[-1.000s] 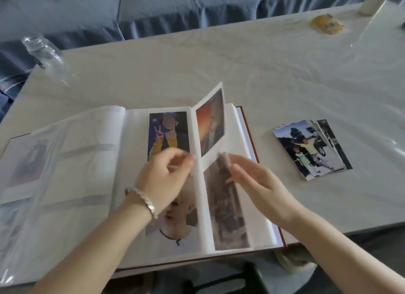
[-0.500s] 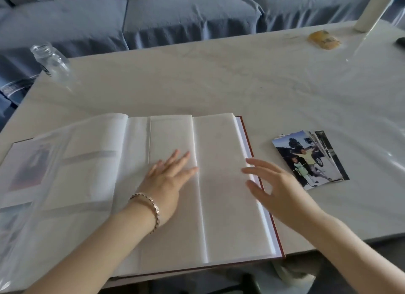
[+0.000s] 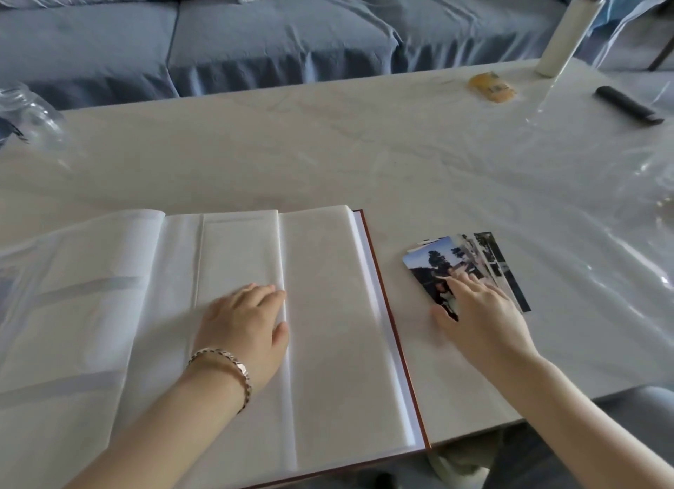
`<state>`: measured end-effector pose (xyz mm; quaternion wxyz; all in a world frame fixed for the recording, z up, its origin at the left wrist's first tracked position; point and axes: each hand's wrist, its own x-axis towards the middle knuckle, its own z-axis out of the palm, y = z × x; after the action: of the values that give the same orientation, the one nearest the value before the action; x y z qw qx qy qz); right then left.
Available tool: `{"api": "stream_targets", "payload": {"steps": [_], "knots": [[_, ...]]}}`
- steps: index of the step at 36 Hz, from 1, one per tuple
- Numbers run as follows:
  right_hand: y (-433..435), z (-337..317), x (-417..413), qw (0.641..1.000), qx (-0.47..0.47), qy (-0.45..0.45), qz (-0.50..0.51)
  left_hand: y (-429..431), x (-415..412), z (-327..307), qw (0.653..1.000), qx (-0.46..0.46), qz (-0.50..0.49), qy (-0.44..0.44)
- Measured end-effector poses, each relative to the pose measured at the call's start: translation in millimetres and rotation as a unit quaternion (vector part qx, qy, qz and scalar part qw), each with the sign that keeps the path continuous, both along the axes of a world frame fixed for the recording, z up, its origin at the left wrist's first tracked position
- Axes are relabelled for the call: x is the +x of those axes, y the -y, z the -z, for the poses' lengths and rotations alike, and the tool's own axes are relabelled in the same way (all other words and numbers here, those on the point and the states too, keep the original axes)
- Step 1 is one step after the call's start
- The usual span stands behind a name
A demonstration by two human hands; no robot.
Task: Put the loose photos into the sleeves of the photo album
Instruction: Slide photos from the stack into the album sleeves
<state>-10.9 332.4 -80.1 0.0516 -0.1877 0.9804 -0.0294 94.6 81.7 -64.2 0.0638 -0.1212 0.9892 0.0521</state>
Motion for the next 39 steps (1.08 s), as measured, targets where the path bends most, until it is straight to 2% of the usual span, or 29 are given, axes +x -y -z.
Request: {"api": "stream_targets", "payload": {"steps": [4,6,8,10,11,12,14,15,17,20,23,25,27,29,32,34,36,38,39], "knots": [[-1.8,3.5,3.4,0.995,-0.088,-0.041,0.025,-3.5,-1.1,0.3,0.999,0.029,-0.011,-0.026],[-3.6,2.3,4.7,0.985,-0.139,-0.101,0.031,-6.0,-1.2,3.6,0.988,0.107,-0.045,-0.097],[-1.3,-2.5,8.5,0.964,-0.179,-0.196,0.004,-11.9,-2.8,0.8,0.956,0.224,-0.089,-0.170],[4.0,-6.3,13.1,0.946,-0.220,-0.229,-0.062,-21.6,-6.0,-9.8,0.911,0.351,-0.141,-0.164],[7.6,-8.2,15.6,0.936,-0.241,-0.235,-0.099,-26.1,-7.9,-16.0,0.874,0.433,-0.164,-0.144],[12.6,-10.1,19.4,0.928,-0.255,-0.235,-0.135,-30.5,-10.6,-23.4,0.822,0.525,-0.185,-0.120],[24.0,-13.4,28.9,0.914,-0.267,-0.222,-0.208,-37.0,-14.8,-34.1,0.726,0.647,-0.225,-0.066],[29.5,-14.0,33.5,0.909,-0.269,-0.208,-0.240,-39.8,-15.9,-38.4,0.708,0.667,-0.226,-0.061],[39.0,-14.5,42.2,0.904,-0.266,-0.162,-0.293,-42.6,-17.0,-39.6,0.715,0.655,-0.222,-0.097],[49.2,-18.1,51.4,0.907,-0.281,-0.066,-0.308,-34.0,-17.8,-33.5,0.756,0.594,-0.235,-0.142],[54.2,-25.9,51.0,0.926,-0.329,0.042,-0.179,-21.3,-16.8,-30.8,0.801,0.537,-0.217,-0.148],[56.9,-30.7,46.7,0.934,-0.328,0.122,-0.072,-14.4,-14.8,-31.5,0.830,0.504,-0.184,-0.152],[59.6,-33.3,40.1,0.915,-0.351,0.199,0.005,-9.9,-13.0,-32.2,0.846,0.488,-0.161,-0.143],[62.6,-33.7,34.2,0.894,-0.370,0.254,0.013,-5.9,-12.7,-30.6,0.861,0.471,-0.145,-0.124],[66.8,-33.7,33.1,0.891,-0.348,0.292,0.007,-0.6,-12.0,-24.1,0.878,0.443,-0.132,-0.122],[69.7,-32.8,31.8,0.894,-0.336,0.295,0.007,3.3,-9.9,-21.0,0.907,0.377,-0.135,-0.134],[72.0,-30.3,27.3,0.881,-0.367,0.297,0.031,8.7,-7.0,-15.3,0.950,0.259,-0.120,-0.124],[74.6,-29.3,20.9,0.859,-0.417,0.290,0.068,14.1,-3.5,-6.5,0.987,0.128,-0.086,-0.054],[76.6,-28.7,17.0,0.853,-0.433,0.279,0.083,17.7,-1.2,-0.4,0.994,0.080,-0.079,-0.010]]}}
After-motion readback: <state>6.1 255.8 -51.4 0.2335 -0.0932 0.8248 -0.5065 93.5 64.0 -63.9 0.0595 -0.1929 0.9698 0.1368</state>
